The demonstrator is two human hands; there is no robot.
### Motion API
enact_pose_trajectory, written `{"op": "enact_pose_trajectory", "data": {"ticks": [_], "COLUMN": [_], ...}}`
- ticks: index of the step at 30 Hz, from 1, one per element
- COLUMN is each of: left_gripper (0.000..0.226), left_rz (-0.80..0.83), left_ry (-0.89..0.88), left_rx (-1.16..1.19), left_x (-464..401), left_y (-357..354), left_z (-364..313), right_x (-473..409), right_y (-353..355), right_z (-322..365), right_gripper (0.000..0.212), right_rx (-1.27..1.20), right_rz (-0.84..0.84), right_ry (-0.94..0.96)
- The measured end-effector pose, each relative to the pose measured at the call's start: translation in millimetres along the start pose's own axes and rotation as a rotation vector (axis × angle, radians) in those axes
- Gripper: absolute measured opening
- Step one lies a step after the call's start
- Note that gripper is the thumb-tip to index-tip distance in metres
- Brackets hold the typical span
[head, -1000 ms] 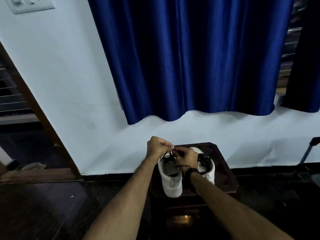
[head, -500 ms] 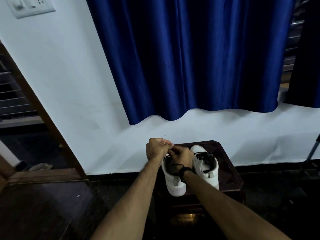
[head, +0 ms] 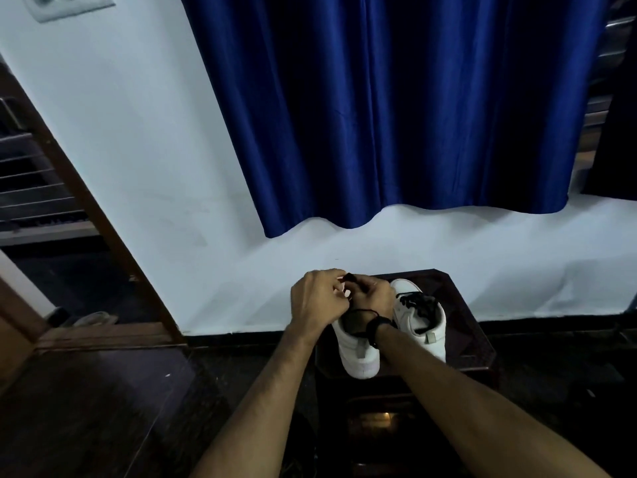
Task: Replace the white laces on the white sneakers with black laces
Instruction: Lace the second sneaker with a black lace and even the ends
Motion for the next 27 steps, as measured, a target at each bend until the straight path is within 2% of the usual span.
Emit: {"op": "enact_pose_trajectory", "data": {"ticks": [2,3,5,8,10,12,13,15,17,18,22,27], "left_gripper": [0.082,0.088,0.086,0.072,0.074,0.083,0.081,0.059,0.036,0.034,0.059,0.036], "left_rz": [0.196,0.285,0.328,0.276,0.222,0.077,0.011,-0.030,0.032,0.088,0.281,0.266], "left_ry": [0.010,-0.011,0.009,0.030,0.036,0.103,0.126,0.081,0.032,0.043,0.126,0.117], "left_rx": [0.337,0.408,0.493,0.652,0.588,0.420,0.346,0.210,0.087,0.022,-0.118,-0.222], "left_x": [3.5,6.6,13.3,16.0,15.5,12.8,13.5,14.5,13.5,10.6,-3.8,-7.5], "left_y": [-21.4,-36.1,-61.3,-84.0,-84.8,-82.5,-80.8,-76.7,-71.3,-68.8,-57.1,-61.8], "left_z": [14.8,20.3,26.8,31.9,32.2,35.7,35.4,27.9,19.0,15.2,5.5,-8.7], "right_x": [-4.7,-6.8,-12.5,-19.7,-20.8,-17.3,-14.0,-7.7,-2.7,-1.2,4.3,5.7], "right_y": [2.4,4.0,8.2,15.7,18.7,20.1,20.7,23.6,28.9,31.2,41.0,51.7], "right_z": [1.7,3.2,3.8,7.5,9.4,11.3,11.4,10.9,11.9,11.6,13.8,11.6], "right_gripper": [0.011,0.011,0.012,0.012,0.011,0.010,0.010,0.008,0.008,0.008,0.004,0.010], "right_rx": [0.014,0.009,-0.042,-0.106,-0.106,-0.101,-0.095,-0.097,-0.127,-0.147,-0.160,-0.268], "right_rz": [0.049,0.065,0.083,0.125,0.157,0.193,0.212,0.241,0.253,0.262,0.341,0.331], "right_ry": [0.009,0.017,0.025,0.035,0.051,0.071,0.081,0.093,0.082,0.071,0.020,-0.001]}}
Point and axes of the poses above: each hand's wrist, its own x-axis away from the middle knuckle, its own y-axis out of the back of the hand, z = x × y, the point moved 2 cm from there along -x, towards the middle knuckle, and after that the axes turned 13 degrees about z, right-handed, at the moved point
